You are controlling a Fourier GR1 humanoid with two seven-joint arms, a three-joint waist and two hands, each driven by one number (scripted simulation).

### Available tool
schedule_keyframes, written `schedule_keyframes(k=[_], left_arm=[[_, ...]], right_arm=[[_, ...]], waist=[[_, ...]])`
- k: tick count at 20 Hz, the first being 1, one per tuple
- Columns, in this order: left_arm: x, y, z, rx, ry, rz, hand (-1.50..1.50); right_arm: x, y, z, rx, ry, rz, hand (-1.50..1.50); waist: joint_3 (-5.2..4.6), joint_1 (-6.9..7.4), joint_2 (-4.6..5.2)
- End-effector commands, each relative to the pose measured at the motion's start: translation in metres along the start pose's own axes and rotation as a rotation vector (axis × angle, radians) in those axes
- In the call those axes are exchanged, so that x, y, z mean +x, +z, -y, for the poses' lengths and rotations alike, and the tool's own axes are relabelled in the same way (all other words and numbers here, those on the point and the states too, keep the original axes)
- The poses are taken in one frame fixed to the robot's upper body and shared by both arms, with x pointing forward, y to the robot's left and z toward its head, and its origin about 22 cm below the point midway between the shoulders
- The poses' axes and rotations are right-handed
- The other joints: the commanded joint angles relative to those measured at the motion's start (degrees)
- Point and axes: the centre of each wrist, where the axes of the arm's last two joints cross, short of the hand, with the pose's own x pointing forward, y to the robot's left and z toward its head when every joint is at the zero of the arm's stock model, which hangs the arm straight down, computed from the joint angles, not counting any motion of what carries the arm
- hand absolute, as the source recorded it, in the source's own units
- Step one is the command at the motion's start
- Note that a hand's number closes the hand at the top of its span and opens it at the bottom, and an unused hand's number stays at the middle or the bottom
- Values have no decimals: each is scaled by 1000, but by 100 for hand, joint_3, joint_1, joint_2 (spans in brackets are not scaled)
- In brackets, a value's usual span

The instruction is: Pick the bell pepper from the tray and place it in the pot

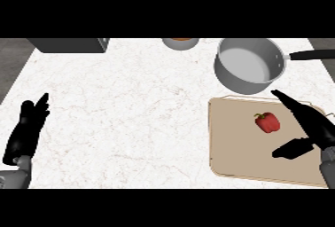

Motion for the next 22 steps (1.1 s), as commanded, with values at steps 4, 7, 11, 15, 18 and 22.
schedule_keyframes(k=[4,7,11,15,18,22], left_arm=[[13,-1,-2,11,-5,8,0],[13,-4,-1,12,11,-9,0],[0,-16,3,11,0,-4,0],[-8,3,6,-13,7,-3,0],[-1,-10,-1,-4,3,-2,0],[10,17,10,-10,17,3,0]], right_arm=[[-11,-13,-1,69,29,-65,-150],[-16,-9,-18,66,14,-61,-150],[9,-42,-26,69,2,-58,-150],[2,-37,-29,95,-15,-72,-150],[-5,-51,-42,89,-14,-69,-150],[-17,-42,-48,94,-14,-44,-150]], waist=[[0,-1,-3],[-1,-19,-4],[-2,-9,2],[-2,-7,-5],[-1,0,2],[0,2,-4]])
